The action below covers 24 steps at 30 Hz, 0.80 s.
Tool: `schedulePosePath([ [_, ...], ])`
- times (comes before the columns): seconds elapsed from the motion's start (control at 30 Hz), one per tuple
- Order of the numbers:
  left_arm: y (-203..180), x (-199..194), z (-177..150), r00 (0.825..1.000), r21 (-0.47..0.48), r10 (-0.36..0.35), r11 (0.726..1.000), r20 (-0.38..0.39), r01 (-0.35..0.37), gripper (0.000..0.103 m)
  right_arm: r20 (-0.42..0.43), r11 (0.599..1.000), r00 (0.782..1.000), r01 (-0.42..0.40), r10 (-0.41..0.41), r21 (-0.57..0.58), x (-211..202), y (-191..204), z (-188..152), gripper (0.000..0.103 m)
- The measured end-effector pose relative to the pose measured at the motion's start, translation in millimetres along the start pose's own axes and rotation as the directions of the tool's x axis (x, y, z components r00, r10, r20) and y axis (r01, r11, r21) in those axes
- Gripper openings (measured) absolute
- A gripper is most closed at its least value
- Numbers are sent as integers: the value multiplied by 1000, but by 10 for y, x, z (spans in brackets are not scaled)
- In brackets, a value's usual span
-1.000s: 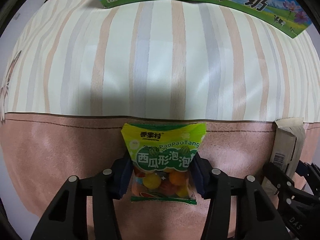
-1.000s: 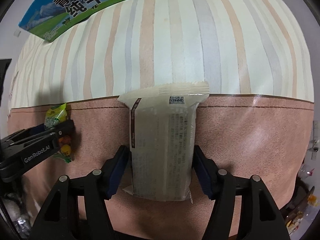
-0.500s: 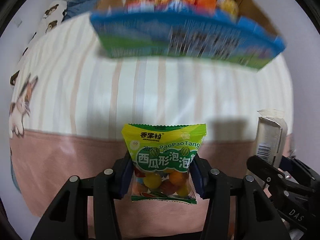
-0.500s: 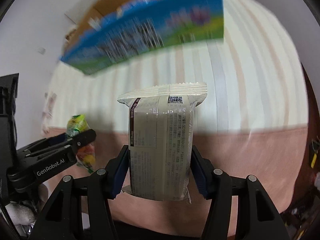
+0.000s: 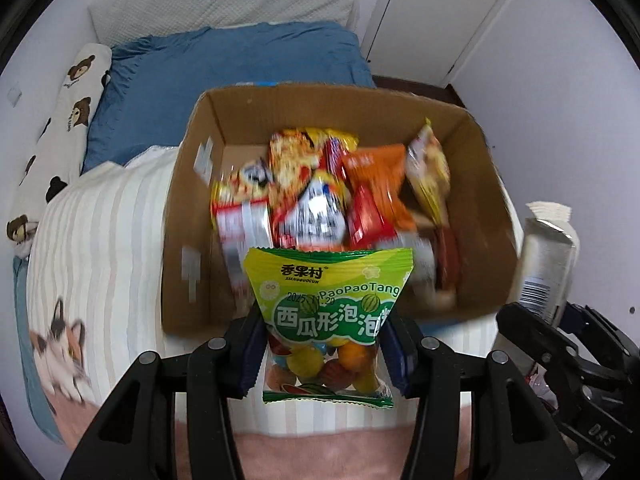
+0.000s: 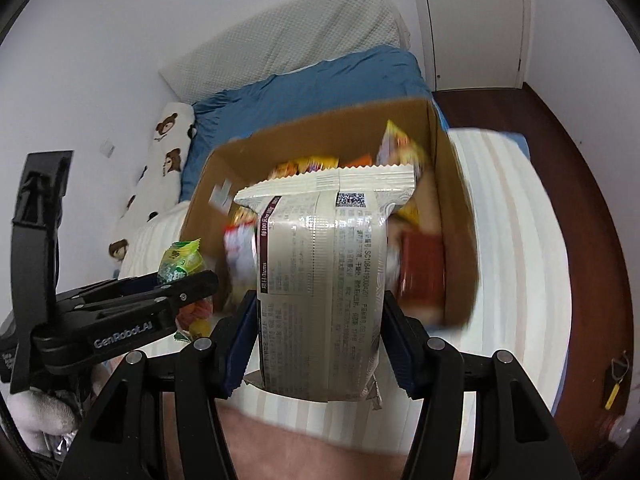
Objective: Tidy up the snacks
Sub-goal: 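Lower both held bags into the cardboard box and open both tools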
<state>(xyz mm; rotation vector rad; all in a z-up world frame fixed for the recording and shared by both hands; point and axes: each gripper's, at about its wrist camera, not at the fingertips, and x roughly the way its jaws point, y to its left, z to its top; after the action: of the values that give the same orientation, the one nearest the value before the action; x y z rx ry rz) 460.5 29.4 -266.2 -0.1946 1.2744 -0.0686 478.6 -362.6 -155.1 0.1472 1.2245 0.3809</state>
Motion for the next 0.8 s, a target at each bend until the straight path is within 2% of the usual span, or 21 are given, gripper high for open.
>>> schedulePosePath([
  [0.17,125,401,544,996,-10,6,1000,-84,-6,48,-50,999,998,32,-33,-6,382,-17,600,61],
  [0.33,217,771,919,988,0,22,1000,-156,-22,48,-129,998,990,51,-53,-22,950,27,994,61],
  [0.53,339,1069,1220,976,1,38,999,-214,-39,48,-209,996,974,75,-81,-39,1405,1,1191,61],
  [0.8,421,1273,1204,966,16,60,998,-251,-58,49,-264,995,959,88,-100,-56,1644,-73,1102,62],
])
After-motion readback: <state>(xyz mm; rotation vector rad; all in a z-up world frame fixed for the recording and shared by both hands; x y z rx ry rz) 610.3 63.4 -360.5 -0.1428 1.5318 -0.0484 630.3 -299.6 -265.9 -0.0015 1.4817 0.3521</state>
